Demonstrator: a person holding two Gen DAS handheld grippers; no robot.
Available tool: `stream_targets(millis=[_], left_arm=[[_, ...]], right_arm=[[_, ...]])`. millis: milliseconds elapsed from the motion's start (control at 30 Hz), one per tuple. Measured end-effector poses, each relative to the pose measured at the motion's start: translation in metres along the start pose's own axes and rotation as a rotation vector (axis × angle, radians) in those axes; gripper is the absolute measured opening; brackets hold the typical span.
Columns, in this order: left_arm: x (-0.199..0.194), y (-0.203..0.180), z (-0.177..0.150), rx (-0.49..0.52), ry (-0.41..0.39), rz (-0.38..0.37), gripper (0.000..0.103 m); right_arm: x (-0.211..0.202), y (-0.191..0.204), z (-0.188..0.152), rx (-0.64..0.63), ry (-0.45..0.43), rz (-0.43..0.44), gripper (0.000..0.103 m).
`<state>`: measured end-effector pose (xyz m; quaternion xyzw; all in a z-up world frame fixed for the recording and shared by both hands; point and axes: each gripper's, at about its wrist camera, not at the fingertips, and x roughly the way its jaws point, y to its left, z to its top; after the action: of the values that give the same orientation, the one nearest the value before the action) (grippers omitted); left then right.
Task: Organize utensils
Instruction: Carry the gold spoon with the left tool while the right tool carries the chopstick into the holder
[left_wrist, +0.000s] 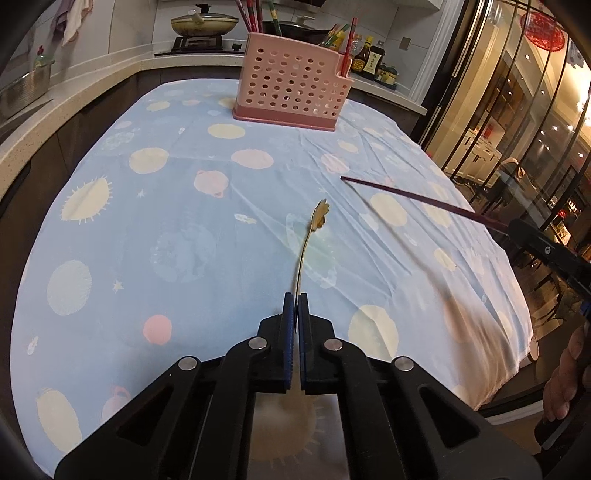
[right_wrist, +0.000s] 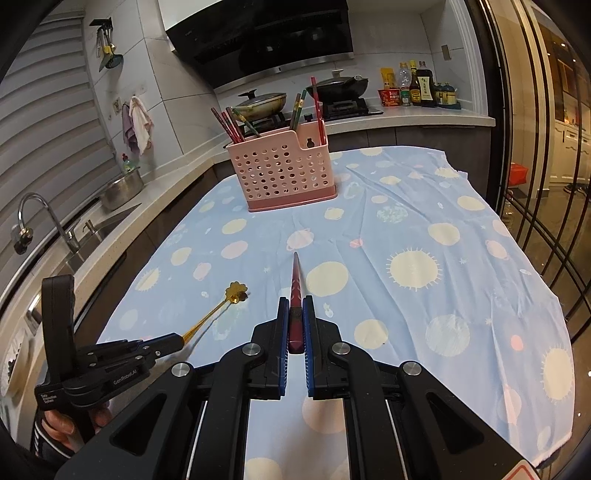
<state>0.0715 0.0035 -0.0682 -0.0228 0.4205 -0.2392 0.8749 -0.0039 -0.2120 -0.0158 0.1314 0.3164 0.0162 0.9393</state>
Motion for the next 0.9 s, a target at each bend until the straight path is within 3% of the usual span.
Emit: stream_targets(millis=[567,900], left_arm=[[-0.045,-0.026,0.082,0.092,-0.203,-0.009,0.001],[-0.058,-0.036,0.169,0.145,-0.337,0.018,0.001]], right_arm=[[-0.025,0.005,0.064,-0.029,-0.154,0.063,0.007],[-0.015,0.004,0.146,-0.059,-0.264,0.088,0.007]])
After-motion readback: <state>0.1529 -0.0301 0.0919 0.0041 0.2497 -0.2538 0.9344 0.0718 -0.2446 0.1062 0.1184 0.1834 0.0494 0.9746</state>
